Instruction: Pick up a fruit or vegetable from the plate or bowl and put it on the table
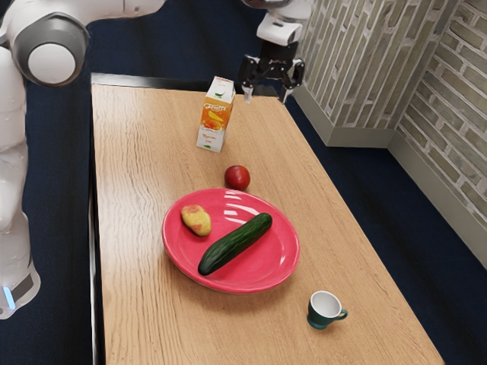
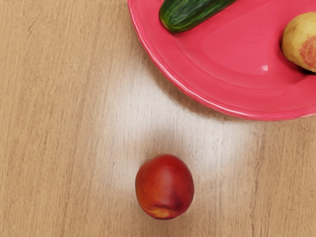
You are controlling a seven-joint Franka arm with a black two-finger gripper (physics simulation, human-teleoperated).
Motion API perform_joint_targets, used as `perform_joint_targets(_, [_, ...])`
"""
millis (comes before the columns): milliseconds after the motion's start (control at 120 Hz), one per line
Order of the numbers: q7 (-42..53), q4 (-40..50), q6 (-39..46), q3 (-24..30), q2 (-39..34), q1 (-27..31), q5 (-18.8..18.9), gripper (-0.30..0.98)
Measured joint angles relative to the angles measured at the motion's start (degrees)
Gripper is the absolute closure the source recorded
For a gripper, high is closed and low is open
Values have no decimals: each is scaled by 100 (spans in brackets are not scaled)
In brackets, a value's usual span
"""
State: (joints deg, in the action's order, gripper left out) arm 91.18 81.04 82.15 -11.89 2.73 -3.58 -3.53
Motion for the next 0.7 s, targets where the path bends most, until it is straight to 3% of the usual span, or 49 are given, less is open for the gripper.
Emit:
perform_joint_targets(192, [-89,1401,549,4,-583,-49,-24,0])
perform_joint_targets(475, [-217,2285,1043,10,-829,-1048,20,0])
perform_joint_targets(700, [-741,2681,1310,-215,-892,-1247,555,0])
